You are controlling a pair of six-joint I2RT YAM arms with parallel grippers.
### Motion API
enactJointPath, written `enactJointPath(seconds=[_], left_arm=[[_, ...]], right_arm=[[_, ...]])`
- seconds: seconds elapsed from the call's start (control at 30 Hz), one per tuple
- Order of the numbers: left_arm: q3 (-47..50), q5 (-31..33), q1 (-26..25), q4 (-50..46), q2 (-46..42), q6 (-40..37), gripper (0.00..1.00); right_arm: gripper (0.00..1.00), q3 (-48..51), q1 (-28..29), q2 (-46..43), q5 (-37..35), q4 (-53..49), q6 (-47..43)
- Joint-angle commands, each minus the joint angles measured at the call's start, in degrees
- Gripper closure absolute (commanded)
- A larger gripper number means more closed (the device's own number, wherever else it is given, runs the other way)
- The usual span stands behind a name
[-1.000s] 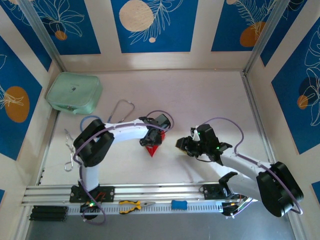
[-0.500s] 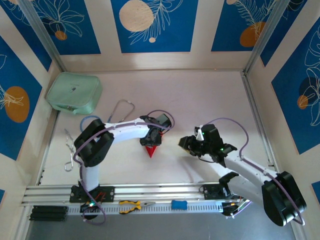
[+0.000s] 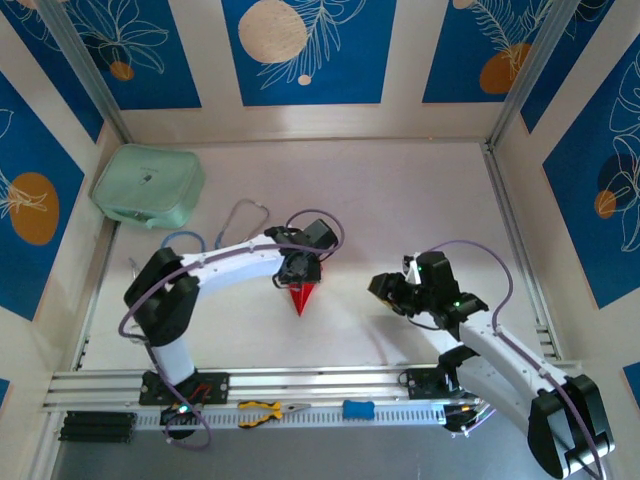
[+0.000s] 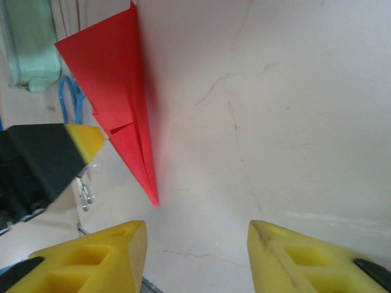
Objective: Fold a paper plane with a square sheet of paper (pick it up from the middle)
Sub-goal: Move a paper plane to the center of the table, then reset both arms
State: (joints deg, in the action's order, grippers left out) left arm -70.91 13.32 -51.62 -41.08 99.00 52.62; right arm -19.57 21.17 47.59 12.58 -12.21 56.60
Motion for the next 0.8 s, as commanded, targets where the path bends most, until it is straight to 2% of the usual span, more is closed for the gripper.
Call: enactJointPath(seconds=[0.0,0.13,0.17,0.23,0.3,0.37,0.47,0.57,0.67,0.77], left_arm=[[3.37,6.2,-0.66,0.57,-7.76,-1.56,0.51],[9.12,16.93,0.15,4.29,-18.5,-8.82,0.37],[11.12,19.39,0.77,5.9,-21.46,-11.6,0.32],[15.19,23.19,2.46,10.12,-26.79,-18.01,0.19],[19.55,25.85,5.6,14.93,-31.36,-24.2,0.04],[23.39,27.3,10.72,19.67,-34.72,-31.02,0.0],[27.58,27.8,19.87,25.74,-36.41,-37.34,0.0],[30.93,25.08,28.5,32.24,-35.03,-40.58,0.0],[34.14,23.46,33.37,40.99,-31.12,-44.8,0.0],[37.47,20.73,35.74,51.3,-26.7,-48.63,0.0]], right_arm=[[0.46,-5.36,-1.24,-1.77,-1.67,-5.91,-6.03],[0.28,-14.29,-2.81,0.36,-11.96,-13.57,-14.83],[0.11,-16.23,-3.22,1.54,-15.6,-14.76,-17.88],[0.0,-19.28,-3.79,3.71,-24.72,-15.69,-23.5],[0.01,-19.02,-4.16,5.89,-34.05,-11.25,-29.95],[0.01,-15.14,-5.09,8.31,-39.43,-0.92,-38.96],[0.01,-10.28,-7.67,13.66,-40.78,12.35,-46.33],[0.01,-9.07,-11.7,20.93,-35.55,21.15,-48.61],[0.01,-8.01,-14.27,27.21,-30.22,32.11,-50.5],[0.01,-5.37,-15.7,29.08,-22.22,44.35,-53.22]])
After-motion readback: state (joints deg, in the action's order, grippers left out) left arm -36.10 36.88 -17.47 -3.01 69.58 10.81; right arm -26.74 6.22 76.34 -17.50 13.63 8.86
